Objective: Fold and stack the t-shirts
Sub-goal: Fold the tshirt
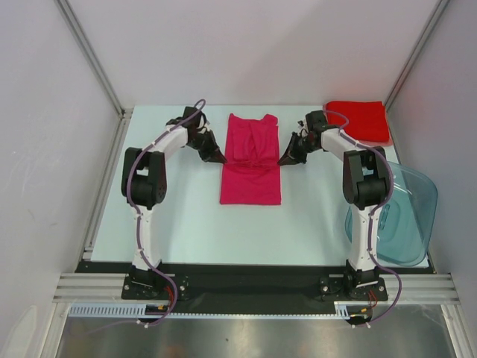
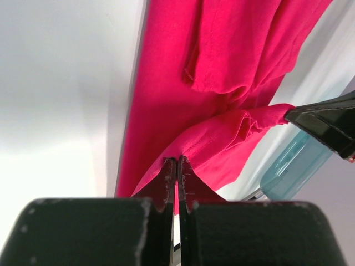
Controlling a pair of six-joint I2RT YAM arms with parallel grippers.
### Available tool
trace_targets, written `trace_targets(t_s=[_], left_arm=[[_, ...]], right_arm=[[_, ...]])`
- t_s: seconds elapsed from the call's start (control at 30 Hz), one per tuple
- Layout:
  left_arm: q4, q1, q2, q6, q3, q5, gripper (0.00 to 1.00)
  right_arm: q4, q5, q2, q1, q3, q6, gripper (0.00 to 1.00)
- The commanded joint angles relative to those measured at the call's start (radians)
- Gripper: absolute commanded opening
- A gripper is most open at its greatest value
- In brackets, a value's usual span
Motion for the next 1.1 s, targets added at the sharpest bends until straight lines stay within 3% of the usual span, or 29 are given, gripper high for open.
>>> trace_targets(t_s=[0.0, 0.23, 0.33, 0.4, 0.53, 0.6, 0.7, 0.77, 0.87, 0.93, 1.07], left_arm=[[-0.002, 0.016, 0.006, 0.019, 0.066, 0.017, 0.00], [-0.007, 0.019, 0.049, 0.010, 0.107, 0.027, 0.01], [-0.002, 0.019, 0.061, 0.004, 0.112, 0.031, 0.05], [-0.005, 0.019, 0.072, 0.007, 0.121, 0.028, 0.13], [-0.071, 0.019, 0.077, 0.052, 0.190, -0.051, 0.21], [-0.112, 0.019, 0.054, 0.094, 0.244, -0.158, 0.25], [-0.115, 0.018, -0.035, 0.154, 0.253, -0.276, 0.29], [-0.108, 0.010, -0.113, 0.188, 0.213, -0.289, 0.29], [-0.018, -0.028, -0.216, 0.200, 0.065, -0.201, 0.27], [0.088, -0.059, -0.259, 0.181, -0.061, -0.076, 0.25], [0.295, -0.155, -0.265, 0.107, -0.207, 0.026, 0.16]], right_arm=[[-0.009, -0.021, 0.007, -0.007, 0.047, -0.021, 0.00], [-0.010, -0.030, 0.050, -0.013, 0.098, -0.007, 0.00], [-0.010, -0.028, 0.065, -0.018, 0.109, -0.006, 0.00], [-0.015, -0.027, 0.072, -0.026, 0.115, -0.004, 0.02], [-0.036, -0.014, 0.082, -0.039, 0.150, -0.018, 0.14], [-0.120, 0.033, 0.096, -0.049, 0.236, -0.050, 0.26], [-0.290, 0.185, 0.087, -0.041, 0.366, -0.157, 0.35], [-0.340, 0.260, 0.056, -0.032, 0.370, -0.219, 0.37], [-0.323, 0.256, -0.026, 0.003, 0.288, -0.225, 0.37], [-0.239, 0.249, -0.095, 0.051, 0.170, -0.181, 0.37], [-0.061, 0.236, -0.148, 0.131, 0.009, -0.063, 0.31]])
